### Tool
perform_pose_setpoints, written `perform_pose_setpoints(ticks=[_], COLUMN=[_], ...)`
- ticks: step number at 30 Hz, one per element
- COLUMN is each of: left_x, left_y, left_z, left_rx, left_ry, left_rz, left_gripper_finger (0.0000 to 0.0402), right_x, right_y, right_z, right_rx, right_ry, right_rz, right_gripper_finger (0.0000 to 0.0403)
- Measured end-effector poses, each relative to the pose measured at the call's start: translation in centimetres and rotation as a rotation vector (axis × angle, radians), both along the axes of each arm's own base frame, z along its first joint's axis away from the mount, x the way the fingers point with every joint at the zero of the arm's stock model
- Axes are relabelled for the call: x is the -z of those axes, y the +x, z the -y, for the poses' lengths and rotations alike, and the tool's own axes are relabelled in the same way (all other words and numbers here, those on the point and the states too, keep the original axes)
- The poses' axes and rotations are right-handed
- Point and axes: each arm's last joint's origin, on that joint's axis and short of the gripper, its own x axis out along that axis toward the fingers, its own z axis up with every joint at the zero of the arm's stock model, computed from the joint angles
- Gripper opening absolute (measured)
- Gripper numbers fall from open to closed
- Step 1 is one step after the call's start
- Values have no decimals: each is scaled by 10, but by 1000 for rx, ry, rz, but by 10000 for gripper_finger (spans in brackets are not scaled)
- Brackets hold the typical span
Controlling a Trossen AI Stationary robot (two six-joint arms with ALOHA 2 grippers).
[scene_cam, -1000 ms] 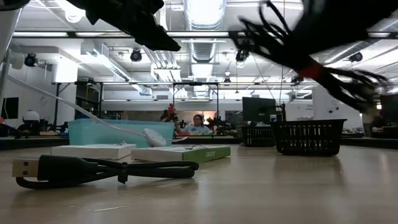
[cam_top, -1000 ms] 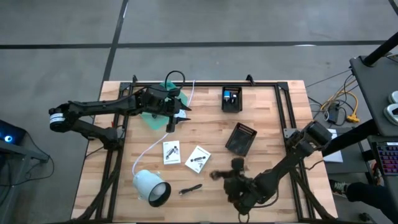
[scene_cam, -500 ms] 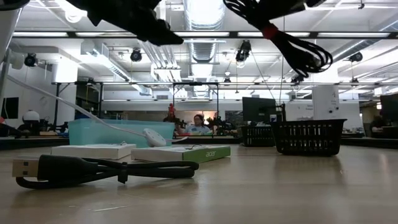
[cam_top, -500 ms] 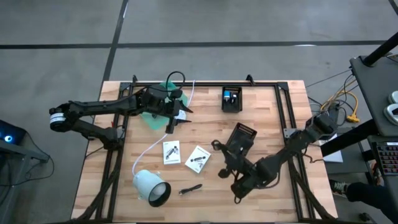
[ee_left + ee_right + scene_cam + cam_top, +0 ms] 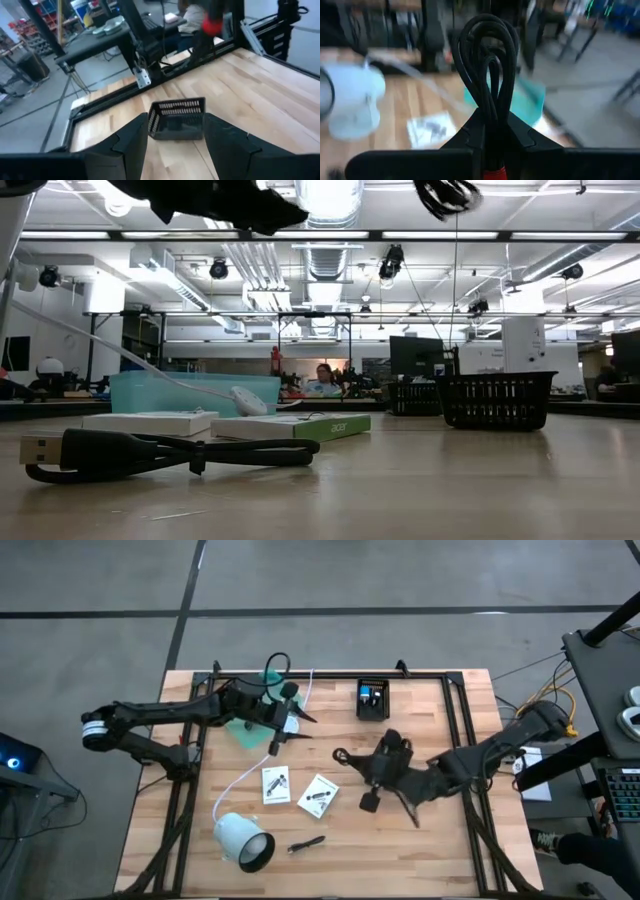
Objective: Pick and place items into bin
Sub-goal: Put the right black charger cable into the green bin
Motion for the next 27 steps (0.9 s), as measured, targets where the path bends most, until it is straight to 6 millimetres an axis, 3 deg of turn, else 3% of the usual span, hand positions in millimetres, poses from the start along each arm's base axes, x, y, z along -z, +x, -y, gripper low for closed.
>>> perform_pose_setpoints(ticks=[5,9,16,27], left_x=[12,19,30,57], left_y=[9,22,48,82], left_z=[1,2,-2,-6], left_rx=[114,227,263,297], left_ry=[-40,-56,-75,-110], left_rz=[-24,17,139,276], left_gripper_finger=[173,173,173,173], right_x=[-8,2,21,24], right_y=[4,5,4,5], right_z=[4,16,32,35], right_rx=[-89,-115,-110,-144], right_ry=[-111,-159,-176,-196], right_rz=[229,350,378,370], right_gripper_finger=[22,22,22,22])
